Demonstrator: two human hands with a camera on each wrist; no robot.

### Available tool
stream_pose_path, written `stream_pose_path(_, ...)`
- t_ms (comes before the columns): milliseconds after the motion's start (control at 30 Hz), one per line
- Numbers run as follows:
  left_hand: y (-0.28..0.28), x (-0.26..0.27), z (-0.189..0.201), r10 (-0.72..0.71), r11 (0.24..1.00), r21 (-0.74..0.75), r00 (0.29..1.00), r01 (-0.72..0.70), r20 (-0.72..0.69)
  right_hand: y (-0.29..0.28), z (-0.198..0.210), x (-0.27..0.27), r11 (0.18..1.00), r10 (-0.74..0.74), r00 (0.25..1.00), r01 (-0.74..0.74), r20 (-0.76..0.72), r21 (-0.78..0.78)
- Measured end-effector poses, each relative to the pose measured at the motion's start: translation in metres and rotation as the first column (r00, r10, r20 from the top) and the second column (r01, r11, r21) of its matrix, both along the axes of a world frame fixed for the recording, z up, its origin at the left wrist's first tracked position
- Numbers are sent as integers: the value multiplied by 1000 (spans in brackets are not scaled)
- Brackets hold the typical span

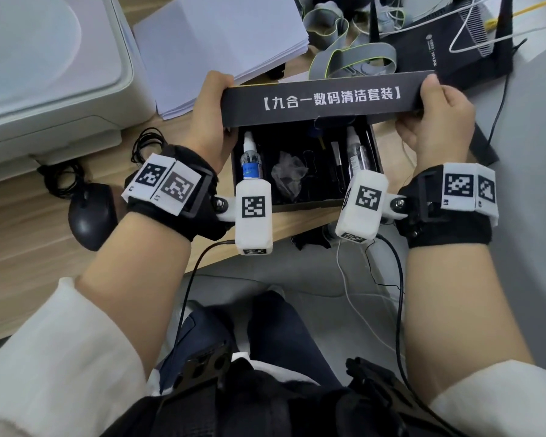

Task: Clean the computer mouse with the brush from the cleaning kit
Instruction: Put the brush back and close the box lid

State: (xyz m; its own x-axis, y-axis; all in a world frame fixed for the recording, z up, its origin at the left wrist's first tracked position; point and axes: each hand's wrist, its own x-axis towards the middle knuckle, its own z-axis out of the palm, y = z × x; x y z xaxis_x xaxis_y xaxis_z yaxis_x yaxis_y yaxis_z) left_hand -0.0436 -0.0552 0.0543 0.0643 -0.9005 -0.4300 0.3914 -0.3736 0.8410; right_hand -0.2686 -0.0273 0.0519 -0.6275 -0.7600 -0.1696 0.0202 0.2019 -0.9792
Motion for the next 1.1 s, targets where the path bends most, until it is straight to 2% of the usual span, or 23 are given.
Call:
stream_pose_path(167, 10, 1, -10, -135, 987, -75, 985, 143, 104, 10, -10, -1, 1000, -9, 1000, 9, -3, 16)
stream_pose_path(267, 20, 6, -29, -115, 987, -80, 954, 142, 278, 25, -25, -4, 998, -10, 1000, 9, 12, 64)
stream_pose_path(367, 34, 13, -58, -107, 975, -119, 869, 187, 484, 45, -46, -6, 991, -26, 998, 34, -61, 128)
stream_pose_path(467, 51, 17, -86, -156, 975, -17, 732, 223, 663, 63, -71, -5, 988, -51, 994, 64, -99, 143)
stream_pose_path(633, 61, 20, -98, -189, 974, 67, 617, 216, 764, 75, -91, -2, 976, -139, 981, 158, -134, 149)
stream_pose_path(700, 55, 26, -99, -252, 962, 135, 574, 238, 779, 77, -95, 0, 976, -151, 980, 168, -129, 141)
stream_pose_path(733, 52, 30, -99, -298, 950, 180, 578, 254, 759, 77, -95, 2, 976, -147, 981, 164, -124, 142)
stream_pose_path(867, 52, 38, -88, -458, 887, 313, 745, 341, 485, 79, -97, 4, 972, -125, 982, 150, -140, 183)
stream_pose_path(933, 54, 40, -84, -492, 867, 308, 769, 391, 409, 79, -97, 3, 965, -107, 982, 140, -155, 220)
stream_pose_path(1033, 56, 44, -79, -468, 873, 317, 820, 371, 329, 78, -98, 1, 961, -94, 984, 130, -153, 244)
stream_pose_path(1100, 56, 48, -79, -478, 863, 342, 822, 373, 309, 80, -99, 1, 958, -83, 984, 122, -159, 258)
